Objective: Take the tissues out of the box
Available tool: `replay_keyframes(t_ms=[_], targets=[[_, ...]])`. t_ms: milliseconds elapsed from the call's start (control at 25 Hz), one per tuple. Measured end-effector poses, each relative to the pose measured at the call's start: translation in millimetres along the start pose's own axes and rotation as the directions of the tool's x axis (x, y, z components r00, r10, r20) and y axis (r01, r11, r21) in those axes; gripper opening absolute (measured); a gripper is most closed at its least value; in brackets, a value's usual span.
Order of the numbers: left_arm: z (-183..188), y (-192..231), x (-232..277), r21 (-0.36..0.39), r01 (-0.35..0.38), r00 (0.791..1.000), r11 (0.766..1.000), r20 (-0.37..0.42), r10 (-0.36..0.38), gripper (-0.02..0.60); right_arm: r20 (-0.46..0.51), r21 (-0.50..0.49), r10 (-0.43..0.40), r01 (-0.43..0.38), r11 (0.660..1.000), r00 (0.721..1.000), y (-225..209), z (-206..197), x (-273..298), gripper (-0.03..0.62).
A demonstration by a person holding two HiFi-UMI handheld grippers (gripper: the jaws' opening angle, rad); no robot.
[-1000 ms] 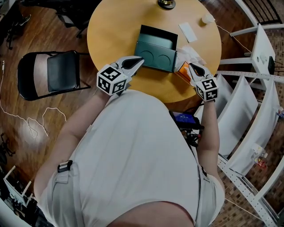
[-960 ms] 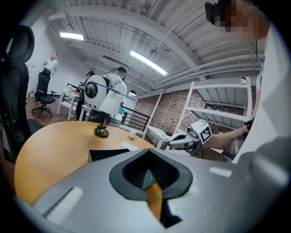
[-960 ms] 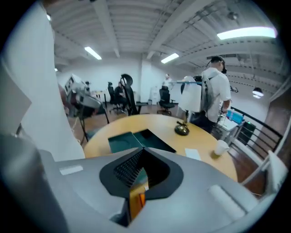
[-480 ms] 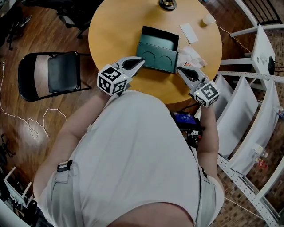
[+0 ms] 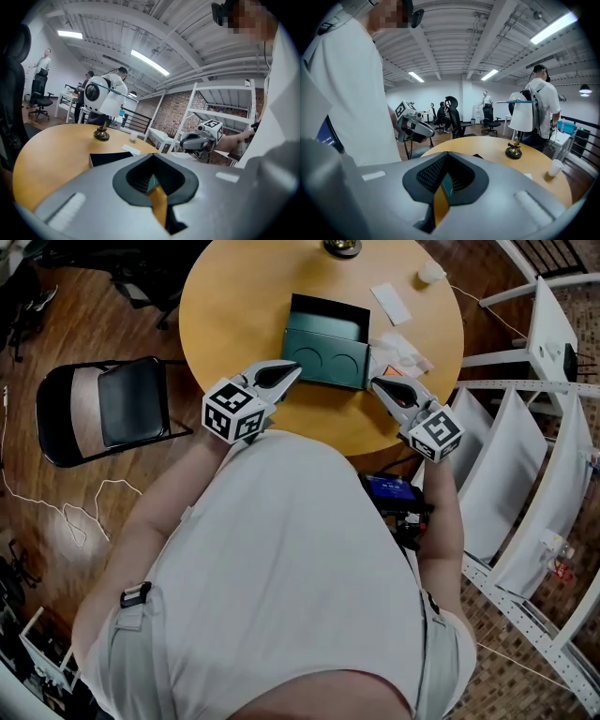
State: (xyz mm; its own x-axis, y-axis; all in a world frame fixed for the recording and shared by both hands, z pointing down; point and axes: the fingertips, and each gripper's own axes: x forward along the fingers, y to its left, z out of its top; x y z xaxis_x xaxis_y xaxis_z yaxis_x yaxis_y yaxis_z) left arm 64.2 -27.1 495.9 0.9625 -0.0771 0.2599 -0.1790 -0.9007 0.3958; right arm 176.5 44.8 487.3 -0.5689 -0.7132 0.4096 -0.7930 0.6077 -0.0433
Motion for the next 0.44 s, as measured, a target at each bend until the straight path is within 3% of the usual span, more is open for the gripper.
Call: replay_keyframes(t_ms=[200, 440], targets=[[-1.3, -4.0, -3.4, 0.001, 0.02, 1.0, 1.0, 0.0, -0.02, 0.0, -0.01, -0.002, -0.019, 0.019, 1.0, 1.0, 4.2, -0.4, -1.5, 0.0], [40.7, 27.0, 1.8, 0.023, -0.085, 0.99, 0.996, 0.111, 0.082, 0.0, -0.007, -0.096, 0.044, -0.045, 0.994, 0.999, -40.5, 32.0, 23.9, 0.0]])
